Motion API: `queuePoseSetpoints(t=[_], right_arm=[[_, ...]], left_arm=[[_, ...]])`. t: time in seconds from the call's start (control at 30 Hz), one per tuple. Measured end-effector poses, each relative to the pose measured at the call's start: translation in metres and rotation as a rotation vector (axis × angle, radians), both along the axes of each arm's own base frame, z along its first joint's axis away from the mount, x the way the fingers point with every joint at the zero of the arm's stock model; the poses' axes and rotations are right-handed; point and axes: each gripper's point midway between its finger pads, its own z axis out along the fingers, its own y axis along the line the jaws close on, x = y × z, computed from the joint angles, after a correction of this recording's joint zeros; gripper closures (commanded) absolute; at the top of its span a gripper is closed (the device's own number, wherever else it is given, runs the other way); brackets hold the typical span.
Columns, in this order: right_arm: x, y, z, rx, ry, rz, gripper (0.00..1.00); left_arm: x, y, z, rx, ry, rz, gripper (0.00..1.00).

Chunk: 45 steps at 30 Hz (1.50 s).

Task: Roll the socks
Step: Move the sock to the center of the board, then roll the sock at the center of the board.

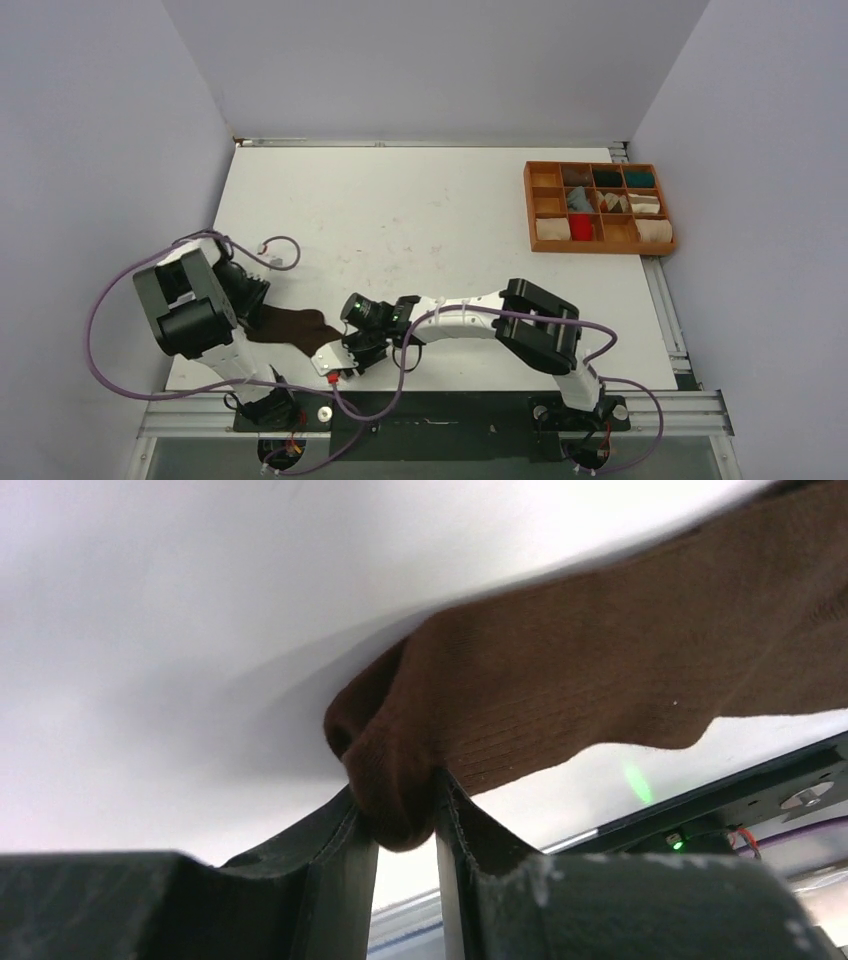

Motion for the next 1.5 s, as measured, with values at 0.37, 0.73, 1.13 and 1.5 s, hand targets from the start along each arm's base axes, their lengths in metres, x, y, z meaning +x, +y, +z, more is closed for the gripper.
queuePoseSetpoints(t=[0.37, 0.73, 1.13, 1.5], right_arm=[[0.028, -0.088, -0.002, -0.010, 0.056, -0.417, 0.87], [0.024, -0.101, -0.003, 0.020, 0.101, -0.701, 0.74], [0.022, -0.094, 0.013, -0.011, 0.121, -0.686, 0.51], [0.037, -0.096, 0.036, 0.049, 0.134, -0.693, 0.31]], left_arm=[[0.184, -0.188, 0.003, 0.043, -0.200, -0.585, 0.75], [0.239, -0.347, 0.009, 0.024, -0.360, -0.891, 0.36], [0.273, -0.287, 0.108, 0.037, -0.602, -0.723, 0.04], [0.268, -0.160, 0.279, -0.150, -1.190, -0.099, 0.04]])
